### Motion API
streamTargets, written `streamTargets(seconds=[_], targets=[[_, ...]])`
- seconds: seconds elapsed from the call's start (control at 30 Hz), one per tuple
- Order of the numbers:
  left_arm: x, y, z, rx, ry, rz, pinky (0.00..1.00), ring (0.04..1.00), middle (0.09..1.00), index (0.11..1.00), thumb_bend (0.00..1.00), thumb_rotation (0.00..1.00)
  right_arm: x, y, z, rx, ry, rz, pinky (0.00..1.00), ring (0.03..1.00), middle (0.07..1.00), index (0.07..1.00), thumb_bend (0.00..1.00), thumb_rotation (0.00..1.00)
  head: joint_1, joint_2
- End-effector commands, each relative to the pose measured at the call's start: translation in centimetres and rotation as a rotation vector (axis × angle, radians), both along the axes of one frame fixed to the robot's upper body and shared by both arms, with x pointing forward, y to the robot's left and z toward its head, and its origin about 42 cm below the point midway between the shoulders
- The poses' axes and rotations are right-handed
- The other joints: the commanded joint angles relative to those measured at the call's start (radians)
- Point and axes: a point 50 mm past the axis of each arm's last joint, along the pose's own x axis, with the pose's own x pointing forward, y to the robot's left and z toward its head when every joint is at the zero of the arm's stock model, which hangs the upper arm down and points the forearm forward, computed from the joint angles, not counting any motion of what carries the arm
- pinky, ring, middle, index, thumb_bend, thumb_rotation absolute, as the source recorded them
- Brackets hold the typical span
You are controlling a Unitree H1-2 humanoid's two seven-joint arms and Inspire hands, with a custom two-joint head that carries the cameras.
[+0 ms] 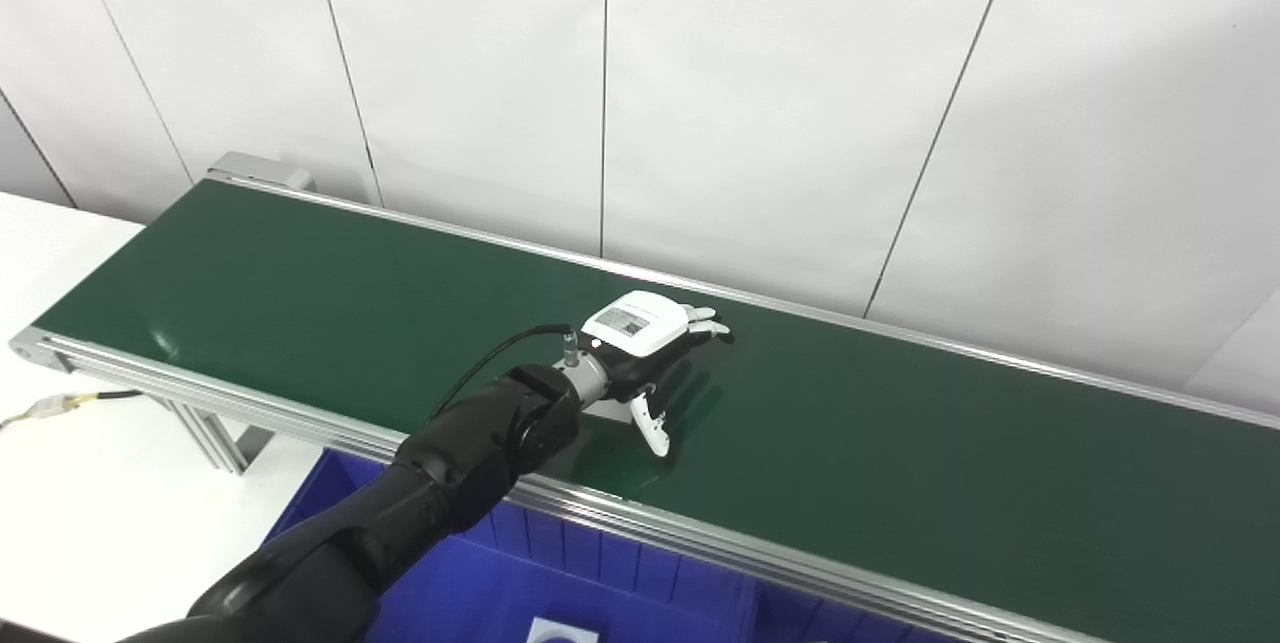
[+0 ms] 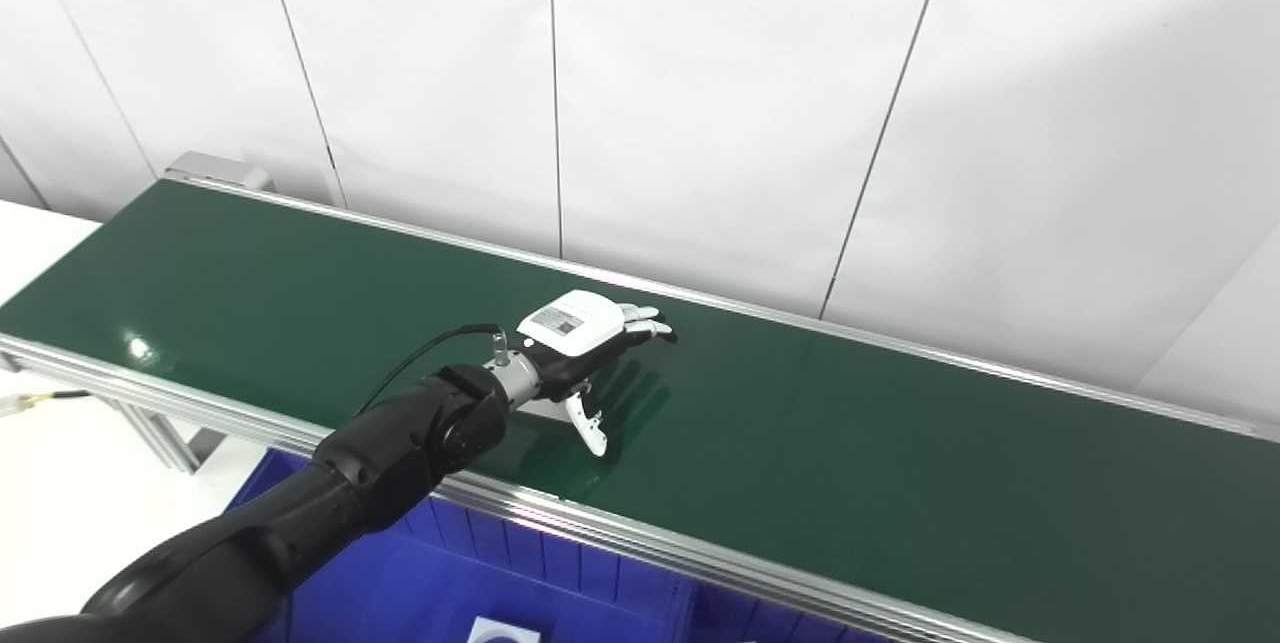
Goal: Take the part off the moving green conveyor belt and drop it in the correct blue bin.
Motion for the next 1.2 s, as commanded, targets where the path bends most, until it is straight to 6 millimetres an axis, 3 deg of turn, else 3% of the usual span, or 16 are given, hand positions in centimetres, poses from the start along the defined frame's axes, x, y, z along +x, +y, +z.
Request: streamTargets(seconds=[0.0,0.43,0.67,0.77,0.93,1.17], targets=[[1.4,0.4,2.0,0.031,-0.043,0.001,0.90,0.945,0.960,0.867,1.00,0.22,0.8,0.6,1.3,0.045,-0.084,0.001,0.46,0.534,0.569,0.538,0.90,0.02,-0.003,0.003],[1.0,2.2,2.9,0.147,0.054,-0.011,0.87,0.896,0.893,0.810,1.00,0.19,0.5,0.7,1.4,0.050,-0.085,0.002,0.46,0.537,0.570,0.543,0.89,0.03,-0.007,0.017],[1.2,3.2,3.4,0.160,0.095,0.000,0.83,0.852,0.842,0.774,1.00,0.16,0.5,0.7,1.5,0.051,-0.088,0.005,0.46,0.538,0.571,0.543,0.89,0.01,-0.007,0.022],[1.2,3.3,3.6,0.162,0.109,0.018,0.77,0.805,0.818,0.758,1.00,0.15,0.5,0.7,1.5,0.048,-0.089,0.007,0.47,0.542,0.575,0.546,0.88,0.02,-0.007,0.022],[1.3,3.5,3.9,0.170,0.112,0.035,0.72,0.788,0.812,0.752,1.00,0.12,0.5,0.8,1.5,0.053,-0.086,0.007,0.47,0.542,0.575,0.547,0.88,0.01,-0.010,0.022],[1.5,3.8,3.1,0.194,0.070,0.054,0.72,0.793,0.819,0.740,1.00,0.06,0.4,0.9,1.4,0.053,-0.087,0.007,0.47,0.542,0.574,0.548,0.88,0.02,-0.019,0.021]])
